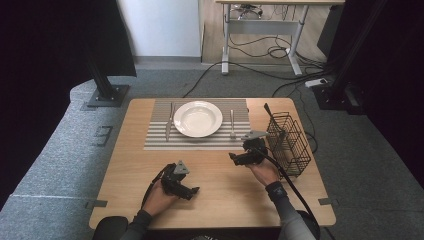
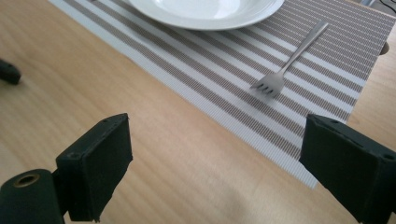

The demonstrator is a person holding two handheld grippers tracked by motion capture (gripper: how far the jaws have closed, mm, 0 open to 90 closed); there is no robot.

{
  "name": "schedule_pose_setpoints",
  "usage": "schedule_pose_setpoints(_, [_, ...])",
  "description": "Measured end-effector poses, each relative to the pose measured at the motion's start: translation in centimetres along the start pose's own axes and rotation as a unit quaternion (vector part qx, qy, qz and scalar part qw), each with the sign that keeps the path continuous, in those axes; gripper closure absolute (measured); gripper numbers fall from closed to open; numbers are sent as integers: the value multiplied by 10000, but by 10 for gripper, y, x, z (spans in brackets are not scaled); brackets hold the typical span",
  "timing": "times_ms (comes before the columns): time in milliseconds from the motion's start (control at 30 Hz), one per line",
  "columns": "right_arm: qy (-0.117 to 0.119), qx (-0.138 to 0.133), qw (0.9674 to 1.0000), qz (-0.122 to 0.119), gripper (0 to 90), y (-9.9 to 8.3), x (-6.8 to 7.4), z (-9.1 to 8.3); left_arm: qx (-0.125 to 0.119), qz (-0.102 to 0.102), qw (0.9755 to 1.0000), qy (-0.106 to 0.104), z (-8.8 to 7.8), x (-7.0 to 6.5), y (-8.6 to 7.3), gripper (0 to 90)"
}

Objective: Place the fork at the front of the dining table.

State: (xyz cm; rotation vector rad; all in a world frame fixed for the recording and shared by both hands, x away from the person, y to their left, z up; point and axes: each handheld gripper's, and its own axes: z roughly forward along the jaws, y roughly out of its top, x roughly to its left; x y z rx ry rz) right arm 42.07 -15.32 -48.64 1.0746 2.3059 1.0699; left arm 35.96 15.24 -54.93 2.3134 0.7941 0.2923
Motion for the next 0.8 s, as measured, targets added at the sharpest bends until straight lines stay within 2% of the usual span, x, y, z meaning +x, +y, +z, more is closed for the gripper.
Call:
schedule_pose_setpoints(200, [190,-32,9998,78,79,-33,6,-5,-8,-4,10000,3,0,0,0,0])
schedule_pose_setpoints(267, [252,94,9996,40,72,-46,8,-1,1,7,10000,3,0,0,0,0])
schedule_pose_setpoints(367, [212,410,9988,-153,39,-65,10,8,0,6,10000,3,0,0,0,0])
schedule_pose_setpoints(433, [229,465,9985,-174,7,-72,10,11,1,5,10000,3,0,0,0,0])
schedule_pose_setpoints(533, [315,419,9986,-75,0,-78,8,15,1,5,10000,2,0,0,0,0])
schedule_pose_setpoints(800, [310,427,9986,-90,0,-78,8,15,4,3,10000,2,0,0,0,0])
